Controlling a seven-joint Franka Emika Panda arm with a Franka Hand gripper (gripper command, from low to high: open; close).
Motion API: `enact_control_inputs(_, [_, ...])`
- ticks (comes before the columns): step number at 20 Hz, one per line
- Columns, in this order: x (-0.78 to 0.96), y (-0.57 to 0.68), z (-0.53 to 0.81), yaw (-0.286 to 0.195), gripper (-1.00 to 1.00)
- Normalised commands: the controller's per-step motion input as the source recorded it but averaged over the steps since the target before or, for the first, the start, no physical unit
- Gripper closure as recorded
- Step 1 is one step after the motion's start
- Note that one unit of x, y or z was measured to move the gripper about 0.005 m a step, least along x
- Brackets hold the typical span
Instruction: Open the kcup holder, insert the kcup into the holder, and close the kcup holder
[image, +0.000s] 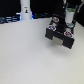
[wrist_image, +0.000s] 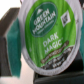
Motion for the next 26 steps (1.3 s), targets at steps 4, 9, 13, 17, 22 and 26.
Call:
enact_control_inputs(4, [-0.3,0.13,-0.18,0.113,1.0])
enact_control_inputs(9, [-0.23,0.05,-0.25,0.077,1.0])
enact_control_inputs(13, [-0.33,-0.04,0.0,0.0,1.0])
enact_control_inputs(17, [-0.47,-0.2,0.0,-0.023,1.0])
enact_control_inputs(22, [-0.35,-0.27,0.0,-0.033,1.0])
enact_control_inputs(26, [-0.14,-0.28,0.0,-0.021,1.0])
